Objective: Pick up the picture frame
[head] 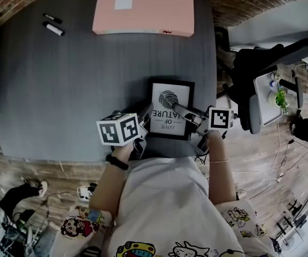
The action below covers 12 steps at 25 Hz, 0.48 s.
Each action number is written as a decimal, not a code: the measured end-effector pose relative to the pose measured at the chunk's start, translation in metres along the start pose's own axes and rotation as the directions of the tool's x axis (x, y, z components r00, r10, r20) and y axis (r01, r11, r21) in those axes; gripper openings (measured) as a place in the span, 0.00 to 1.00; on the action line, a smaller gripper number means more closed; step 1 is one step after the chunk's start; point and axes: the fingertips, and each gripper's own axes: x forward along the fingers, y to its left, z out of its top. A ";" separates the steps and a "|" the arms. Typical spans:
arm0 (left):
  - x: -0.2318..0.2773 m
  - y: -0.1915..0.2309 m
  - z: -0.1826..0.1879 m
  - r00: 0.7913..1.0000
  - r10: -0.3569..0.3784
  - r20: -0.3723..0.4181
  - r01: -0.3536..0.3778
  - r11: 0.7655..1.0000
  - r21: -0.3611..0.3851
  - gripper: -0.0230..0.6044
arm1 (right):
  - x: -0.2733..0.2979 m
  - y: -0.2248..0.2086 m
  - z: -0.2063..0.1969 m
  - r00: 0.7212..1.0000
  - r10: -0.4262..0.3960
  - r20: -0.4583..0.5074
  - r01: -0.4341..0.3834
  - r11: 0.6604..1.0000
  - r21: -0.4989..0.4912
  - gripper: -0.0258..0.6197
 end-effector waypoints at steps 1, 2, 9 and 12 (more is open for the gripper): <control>0.000 0.001 0.000 1.000 -0.003 0.002 0.004 1.000 -0.008 0.18 | -0.002 -0.006 0.000 1.000 -0.027 -0.002 0.027 1.000 -0.004 0.08; 0.000 0.001 0.001 1.000 -0.007 0.005 0.007 1.000 -0.018 0.18 | -0.003 -0.009 -0.001 0.999 -0.040 -0.003 0.040 0.999 -0.010 0.08; -0.005 0.000 0.006 0.999 -0.014 0.030 0.015 0.999 -0.037 0.17 | 0.003 0.019 0.001 0.999 0.043 0.006 -0.043 0.999 -0.013 0.06; -0.012 -0.003 0.010 0.997 -0.036 0.075 0.040 0.998 -0.054 0.17 | 0.000 0.021 0.000 1.000 0.025 0.001 -0.025 0.999 -0.039 0.06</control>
